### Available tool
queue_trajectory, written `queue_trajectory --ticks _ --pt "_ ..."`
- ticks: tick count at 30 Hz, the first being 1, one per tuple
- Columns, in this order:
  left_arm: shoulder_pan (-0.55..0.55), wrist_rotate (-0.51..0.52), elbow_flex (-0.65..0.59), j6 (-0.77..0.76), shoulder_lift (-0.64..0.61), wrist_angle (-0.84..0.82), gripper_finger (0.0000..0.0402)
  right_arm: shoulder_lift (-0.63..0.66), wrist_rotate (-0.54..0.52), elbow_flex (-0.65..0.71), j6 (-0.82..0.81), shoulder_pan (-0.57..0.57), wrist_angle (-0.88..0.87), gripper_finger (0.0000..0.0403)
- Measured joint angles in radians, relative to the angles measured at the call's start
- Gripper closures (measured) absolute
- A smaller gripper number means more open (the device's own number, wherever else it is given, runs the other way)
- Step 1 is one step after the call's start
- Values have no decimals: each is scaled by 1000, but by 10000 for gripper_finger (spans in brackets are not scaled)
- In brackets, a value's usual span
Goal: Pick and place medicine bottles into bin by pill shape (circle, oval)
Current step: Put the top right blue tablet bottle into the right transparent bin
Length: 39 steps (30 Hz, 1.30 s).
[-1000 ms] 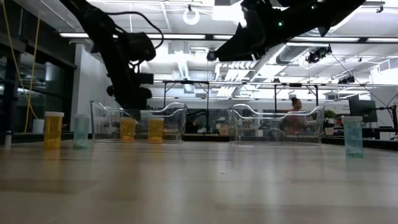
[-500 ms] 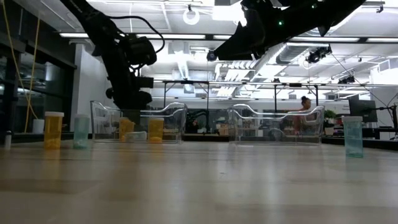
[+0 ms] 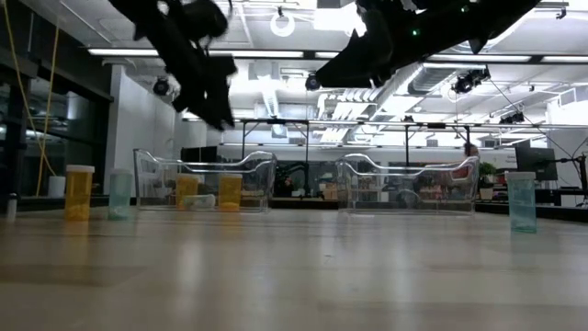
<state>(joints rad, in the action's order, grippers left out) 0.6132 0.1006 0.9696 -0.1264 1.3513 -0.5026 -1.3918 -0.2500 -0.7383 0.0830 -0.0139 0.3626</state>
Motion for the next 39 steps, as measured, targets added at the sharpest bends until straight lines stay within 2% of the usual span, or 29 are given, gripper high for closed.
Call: queue_trajectory --ticks 3,7,11,14,19,24,29,34,39 --pt "-100 -11 -105 -25 -125 163 192 0 20 0 1 2 18 174" --pt "-267 4 -325 -89 -299 461 192 0 34 0 3 3 23 174" --pt "-432 89 -544 -114 -426 774 192 0 72 0 3 3 27 174" --pt "-515 149 -648 -74 -484 931 192 0 85 0 4 12 41 174" --pt "-569 130 -692 32 -535 977 192 1 87 0 4 38 57 174" --pt "-578 113 -694 59 -539 977 192 3 84 0 -11 63 61 174" --pt "-577 117 -694 51 -539 978 192 19 -15 0 -80 78 12 174" --pt "-577 118 -694 51 -539 979 192 46 -128 -113 -166 131 -350 174" --pt "-577 119 -694 51 -539 979 192 36 -240 -259 -440 237 -836 174"
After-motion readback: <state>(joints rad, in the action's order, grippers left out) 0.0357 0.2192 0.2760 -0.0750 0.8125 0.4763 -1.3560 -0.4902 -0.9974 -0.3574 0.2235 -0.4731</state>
